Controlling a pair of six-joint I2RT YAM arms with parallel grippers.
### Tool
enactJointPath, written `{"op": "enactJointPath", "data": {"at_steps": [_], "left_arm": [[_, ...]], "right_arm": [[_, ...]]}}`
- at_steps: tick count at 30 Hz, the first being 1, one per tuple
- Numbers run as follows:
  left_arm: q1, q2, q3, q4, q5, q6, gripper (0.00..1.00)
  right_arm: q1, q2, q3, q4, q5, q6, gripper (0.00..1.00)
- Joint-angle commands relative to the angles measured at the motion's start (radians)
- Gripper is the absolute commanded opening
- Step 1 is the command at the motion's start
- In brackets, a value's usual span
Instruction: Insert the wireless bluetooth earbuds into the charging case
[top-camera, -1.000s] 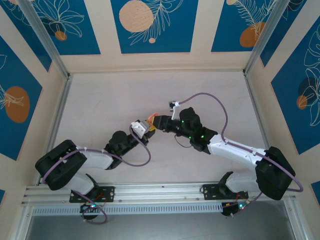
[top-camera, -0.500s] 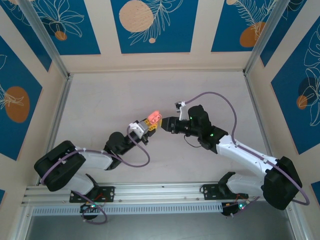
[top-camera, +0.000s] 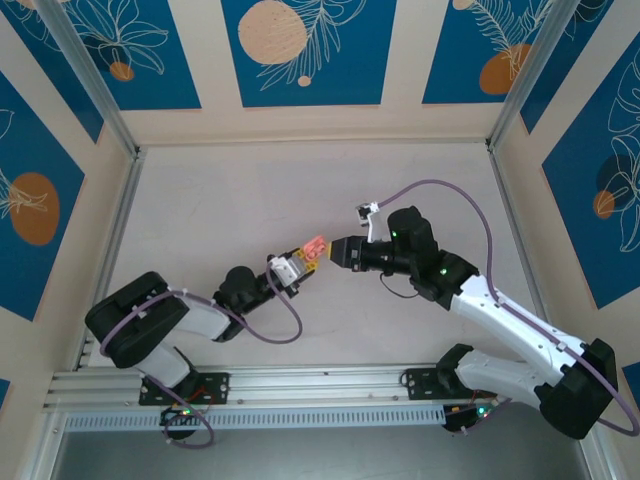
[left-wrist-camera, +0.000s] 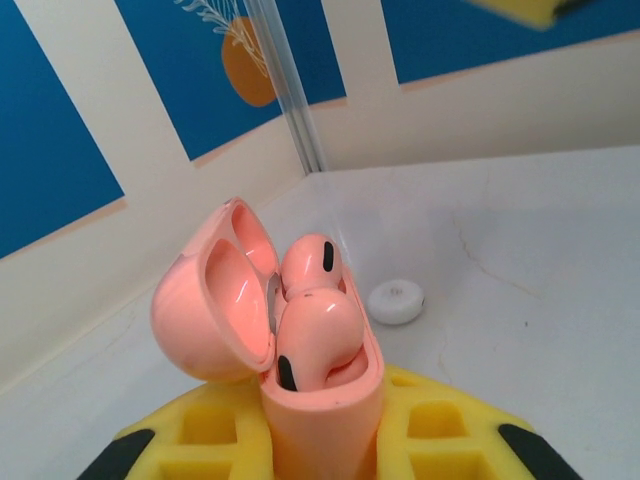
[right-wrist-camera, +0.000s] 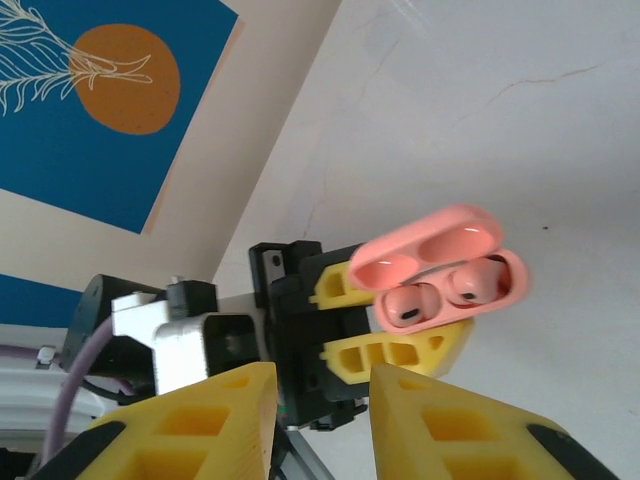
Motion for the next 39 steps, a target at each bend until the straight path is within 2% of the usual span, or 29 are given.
{"op": "enactJointPath", "data": {"at_steps": [1,16,39], "left_arm": [[-0.013,0.015,-0.008,0.045,0.021,0.047,0.10],[-0.020,0.008,-0.010,0.045,0.029,0.045,0.10],[-0.026,-0.021,-0.013,0.045,0.030,0.033,0.10]], "right_arm": [[0.017,0.041,0.070,-0.103,-0.009,-0.032,0.30],[0.018,0.225,0.192,-0.184,-0.043,-0.044,0.26],[0.017,0.299,0.201,-0.202,-0.038,-0.046,0.22]]}}
